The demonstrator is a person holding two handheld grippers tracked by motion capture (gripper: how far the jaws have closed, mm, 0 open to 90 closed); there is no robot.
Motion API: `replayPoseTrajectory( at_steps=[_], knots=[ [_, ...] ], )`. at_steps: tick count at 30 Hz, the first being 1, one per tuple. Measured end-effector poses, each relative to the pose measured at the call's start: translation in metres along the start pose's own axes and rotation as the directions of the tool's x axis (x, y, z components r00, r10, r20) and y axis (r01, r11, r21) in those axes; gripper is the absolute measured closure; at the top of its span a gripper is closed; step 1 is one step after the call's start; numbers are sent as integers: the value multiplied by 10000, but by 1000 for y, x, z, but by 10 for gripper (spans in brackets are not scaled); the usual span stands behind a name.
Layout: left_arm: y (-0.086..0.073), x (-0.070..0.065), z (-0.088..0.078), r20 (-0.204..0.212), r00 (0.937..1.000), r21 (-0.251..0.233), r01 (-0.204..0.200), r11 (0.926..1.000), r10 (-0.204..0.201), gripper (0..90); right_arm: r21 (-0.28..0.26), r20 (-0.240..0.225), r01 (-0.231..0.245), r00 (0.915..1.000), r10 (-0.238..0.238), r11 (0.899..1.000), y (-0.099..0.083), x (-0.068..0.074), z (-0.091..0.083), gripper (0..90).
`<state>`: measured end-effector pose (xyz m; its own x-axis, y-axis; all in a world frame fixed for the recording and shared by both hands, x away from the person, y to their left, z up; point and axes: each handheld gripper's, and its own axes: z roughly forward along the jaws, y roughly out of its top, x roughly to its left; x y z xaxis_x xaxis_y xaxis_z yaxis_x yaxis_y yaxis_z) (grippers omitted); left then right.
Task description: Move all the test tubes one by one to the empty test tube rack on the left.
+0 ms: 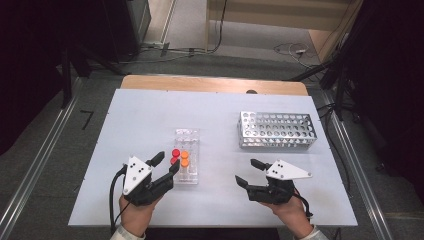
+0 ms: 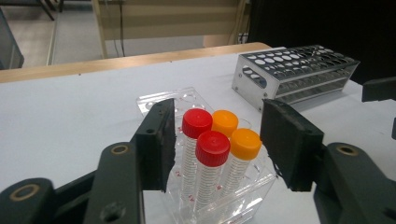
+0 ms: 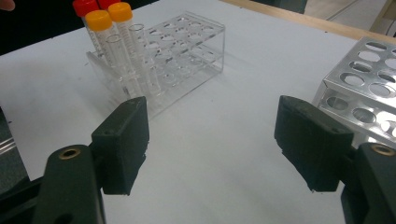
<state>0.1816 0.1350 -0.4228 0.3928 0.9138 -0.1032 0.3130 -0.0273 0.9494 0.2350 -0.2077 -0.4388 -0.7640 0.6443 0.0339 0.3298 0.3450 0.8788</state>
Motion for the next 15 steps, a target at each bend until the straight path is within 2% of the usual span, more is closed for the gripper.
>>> replayPoseTrajectory(
  at_steps=[10, 15],
  knots=[
    [-1, 6, 0, -422, 9989, 81, 229, 9997, -225, 281, -118, 209, -138, 9997, 141, 9998, 0, -5, -1, 250],
    [-2, 10, 0, -535, 9979, 85, 362, 9993, -357, 261, -136, 279, -225, 9993, 228, 9997, -1, -8, -2, 250]
  ],
)
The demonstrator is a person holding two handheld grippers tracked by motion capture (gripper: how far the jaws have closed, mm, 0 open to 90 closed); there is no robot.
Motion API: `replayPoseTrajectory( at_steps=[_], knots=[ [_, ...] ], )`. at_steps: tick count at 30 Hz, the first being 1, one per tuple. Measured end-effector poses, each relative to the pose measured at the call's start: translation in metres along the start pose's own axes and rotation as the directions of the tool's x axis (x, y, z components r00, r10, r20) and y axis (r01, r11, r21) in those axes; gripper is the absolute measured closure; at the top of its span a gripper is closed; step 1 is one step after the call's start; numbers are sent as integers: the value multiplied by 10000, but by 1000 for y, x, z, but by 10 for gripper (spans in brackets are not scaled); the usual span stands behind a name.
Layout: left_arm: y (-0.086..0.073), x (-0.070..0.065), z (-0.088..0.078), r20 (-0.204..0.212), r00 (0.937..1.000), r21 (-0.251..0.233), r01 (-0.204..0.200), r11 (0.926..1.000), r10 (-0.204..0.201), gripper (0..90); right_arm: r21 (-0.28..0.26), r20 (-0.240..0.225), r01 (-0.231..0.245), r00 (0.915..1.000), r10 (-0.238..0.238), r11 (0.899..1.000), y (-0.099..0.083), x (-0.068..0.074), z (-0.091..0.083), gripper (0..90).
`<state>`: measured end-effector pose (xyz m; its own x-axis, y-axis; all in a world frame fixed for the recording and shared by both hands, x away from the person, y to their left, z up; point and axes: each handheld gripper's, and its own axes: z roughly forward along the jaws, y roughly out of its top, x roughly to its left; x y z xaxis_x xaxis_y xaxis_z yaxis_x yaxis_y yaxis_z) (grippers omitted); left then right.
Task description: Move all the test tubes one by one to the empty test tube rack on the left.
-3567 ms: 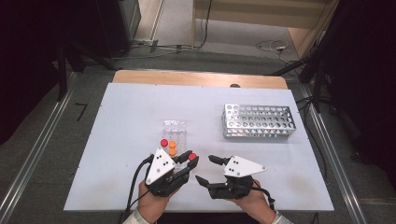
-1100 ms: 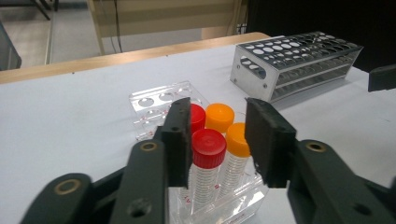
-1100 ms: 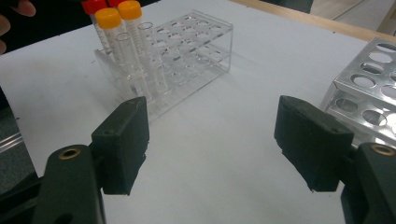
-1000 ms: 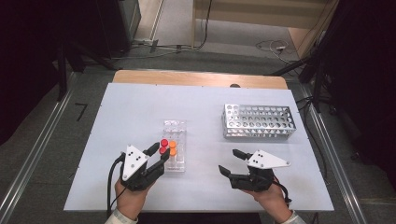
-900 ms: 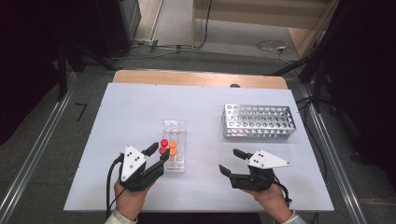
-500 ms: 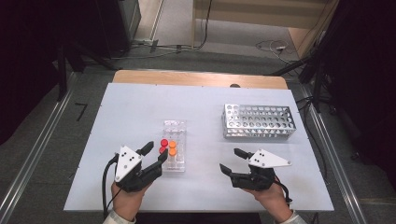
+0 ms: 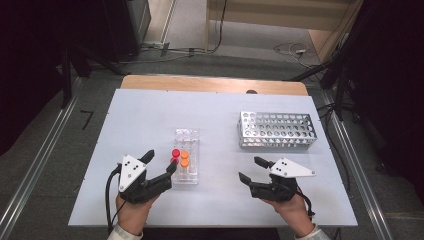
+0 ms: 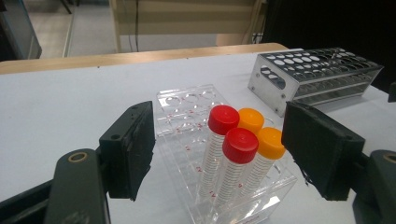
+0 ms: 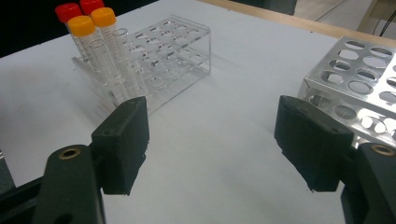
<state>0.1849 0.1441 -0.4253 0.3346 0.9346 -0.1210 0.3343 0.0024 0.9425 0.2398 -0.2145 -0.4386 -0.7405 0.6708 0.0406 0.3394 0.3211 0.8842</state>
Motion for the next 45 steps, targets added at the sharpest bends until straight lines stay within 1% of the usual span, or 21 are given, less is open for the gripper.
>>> replayPoseTrajectory(
  at_steps=[8, 10, 18, 29, 32, 40, 45],
  knots=[
    [-2, 5, 1, -178, 9998, 18, 6, 10000, -6, 257, 22, 139, -73, 9999, 73, 10000, -1, -4, 0, 250],
    [-2, 6, 0, -254, 9997, -14, 71, 10000, -71, 256, -5, 189, -89, 9998, 89, 10000, -1, -5, 0, 250],
    [-2, 11, -1, -395, 9991, -22, 124, 9999, -124, 253, -53, 398, -202, 9990, 204, 9998, -2, -11, -3, 250],
    [-4, 18, -2, -605, 9978, -25, 255, 9997, -256, 243, -97, 501, -192, 9986, 196, 9998, -2, -14, -4, 250],
    [-4, 21, -3, -674, 9973, 3, 279, 9996, -279, 242, -75, 584, -260, 9979, 264, 9996, -3, -16, -6, 249],
    [-6, 29, -4, -871, 9949, 17, 508, 9987, -505, 235, -177, 838, -378, 9957, 392, 9991, -5, -23, -12, 250],
    [-7, 32, -4, -961, 9941, 99, 508, 9987, -496, 229, -221, 977, -423, 9942, 443, 9989, -6, -27, -16, 249]
  ],
)
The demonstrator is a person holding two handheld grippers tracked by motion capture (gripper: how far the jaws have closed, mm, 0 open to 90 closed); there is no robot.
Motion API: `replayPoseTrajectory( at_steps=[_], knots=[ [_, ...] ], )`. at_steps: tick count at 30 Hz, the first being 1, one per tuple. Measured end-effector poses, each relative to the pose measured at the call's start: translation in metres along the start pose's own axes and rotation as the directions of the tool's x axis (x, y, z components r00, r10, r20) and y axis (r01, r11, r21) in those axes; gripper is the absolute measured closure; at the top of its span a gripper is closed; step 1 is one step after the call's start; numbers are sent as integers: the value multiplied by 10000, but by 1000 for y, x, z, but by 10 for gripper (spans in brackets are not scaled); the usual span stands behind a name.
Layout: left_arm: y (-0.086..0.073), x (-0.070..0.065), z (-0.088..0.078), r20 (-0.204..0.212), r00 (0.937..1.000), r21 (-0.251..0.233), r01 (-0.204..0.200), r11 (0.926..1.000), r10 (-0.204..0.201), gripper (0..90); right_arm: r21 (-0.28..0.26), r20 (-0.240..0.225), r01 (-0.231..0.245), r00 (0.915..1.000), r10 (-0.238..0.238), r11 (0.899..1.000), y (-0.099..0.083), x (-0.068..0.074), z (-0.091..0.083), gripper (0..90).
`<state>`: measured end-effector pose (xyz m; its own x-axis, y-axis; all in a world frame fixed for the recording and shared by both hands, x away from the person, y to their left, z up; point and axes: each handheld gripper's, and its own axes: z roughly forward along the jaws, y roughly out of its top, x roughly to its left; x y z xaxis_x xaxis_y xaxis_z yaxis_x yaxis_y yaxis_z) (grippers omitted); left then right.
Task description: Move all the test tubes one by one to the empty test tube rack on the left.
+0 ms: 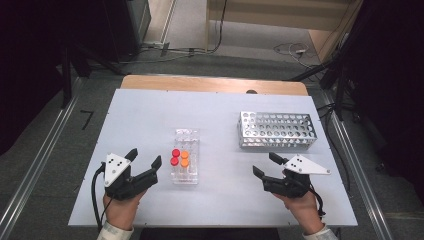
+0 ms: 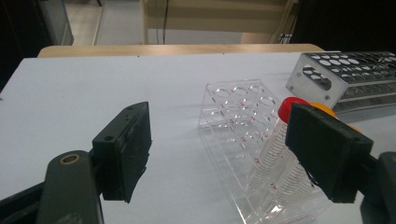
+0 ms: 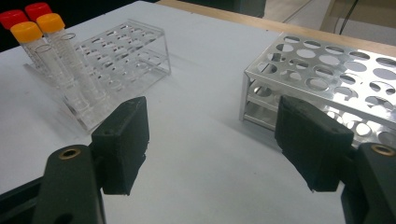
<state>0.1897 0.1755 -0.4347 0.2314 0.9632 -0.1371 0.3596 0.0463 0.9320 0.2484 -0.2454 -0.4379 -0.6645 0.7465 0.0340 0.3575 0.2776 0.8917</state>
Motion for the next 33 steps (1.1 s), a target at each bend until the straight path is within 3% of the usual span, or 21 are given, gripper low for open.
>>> replayPoseTrajectory(
  at_steps=[24, 29, 33],
  knots=[
    [-8, 16, -1, -610, 9981, 292, 35, 9996, -17, 200, -135, 724, -336, 9968, 345, 9993, -7, -22, -17, 243],
    [-9, 17, 0, -656, 9978, 326, 62, 9994, -40, 191, -104, 1064, -378, 9936, 387, 9992, -10, -28, -20, 226],
    [-10, 18, -1, -720, 9974, 385, 48, 9992, -20, 188, 3, 1697, -531, 9841, 523, 9986, -11, -35, -23, 213]
  ],
)
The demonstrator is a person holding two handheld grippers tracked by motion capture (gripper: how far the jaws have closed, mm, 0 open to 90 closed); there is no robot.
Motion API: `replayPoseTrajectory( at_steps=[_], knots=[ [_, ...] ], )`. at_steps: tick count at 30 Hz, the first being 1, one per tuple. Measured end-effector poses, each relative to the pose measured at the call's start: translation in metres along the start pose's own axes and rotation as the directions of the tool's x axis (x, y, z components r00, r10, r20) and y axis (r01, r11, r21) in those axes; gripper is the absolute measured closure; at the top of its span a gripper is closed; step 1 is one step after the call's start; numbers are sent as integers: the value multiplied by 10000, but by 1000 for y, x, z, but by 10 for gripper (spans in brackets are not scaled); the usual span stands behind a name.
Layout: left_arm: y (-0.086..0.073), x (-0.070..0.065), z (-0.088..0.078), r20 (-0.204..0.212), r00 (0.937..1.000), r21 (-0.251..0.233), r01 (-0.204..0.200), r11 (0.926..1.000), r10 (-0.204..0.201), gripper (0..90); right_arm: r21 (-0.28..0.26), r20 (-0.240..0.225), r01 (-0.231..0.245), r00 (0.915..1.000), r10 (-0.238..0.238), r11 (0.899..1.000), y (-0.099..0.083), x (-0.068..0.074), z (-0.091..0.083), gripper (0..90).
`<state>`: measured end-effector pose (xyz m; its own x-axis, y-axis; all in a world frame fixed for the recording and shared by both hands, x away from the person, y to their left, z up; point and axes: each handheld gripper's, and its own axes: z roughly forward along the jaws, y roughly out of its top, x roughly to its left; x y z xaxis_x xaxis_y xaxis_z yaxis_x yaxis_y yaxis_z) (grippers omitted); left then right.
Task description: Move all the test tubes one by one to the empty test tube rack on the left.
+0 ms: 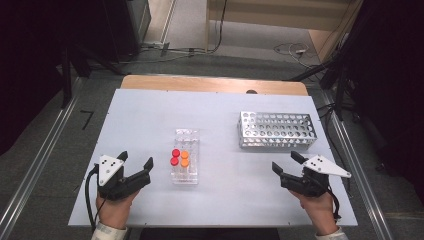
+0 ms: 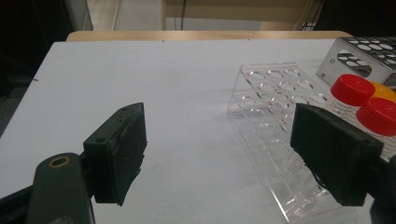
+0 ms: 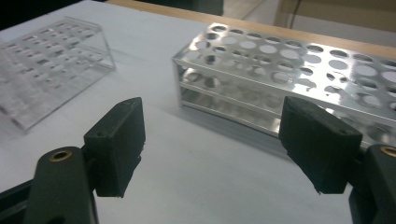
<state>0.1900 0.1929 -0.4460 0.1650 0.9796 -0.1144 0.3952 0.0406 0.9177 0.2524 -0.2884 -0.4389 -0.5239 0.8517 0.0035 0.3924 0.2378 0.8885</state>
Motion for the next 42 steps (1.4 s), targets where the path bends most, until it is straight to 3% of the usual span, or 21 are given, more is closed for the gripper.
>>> replayPoseTrajectory(
  at_steps=[16, 30, 42],
  knots=[
    [-6, 11, 0, -375, 9993, 267, 52, 9996, -42, 159, 116, 858, -455, 9953, 443, 9989, -11, -30, -5, 192],
    [-14, 26, 3, -870, 9961, 417, 167, 9990, -131, 159, 252, 1601, -869, 9837, 818, 9959, -23, -55, -10, 192],
    [-18, 38, 3, -1102, 9935, 425, 340, 9985, -291, 159, 314, 1917, -1103, 9761, 1024, 9934, -32, -70, -15, 192]
  ],
)
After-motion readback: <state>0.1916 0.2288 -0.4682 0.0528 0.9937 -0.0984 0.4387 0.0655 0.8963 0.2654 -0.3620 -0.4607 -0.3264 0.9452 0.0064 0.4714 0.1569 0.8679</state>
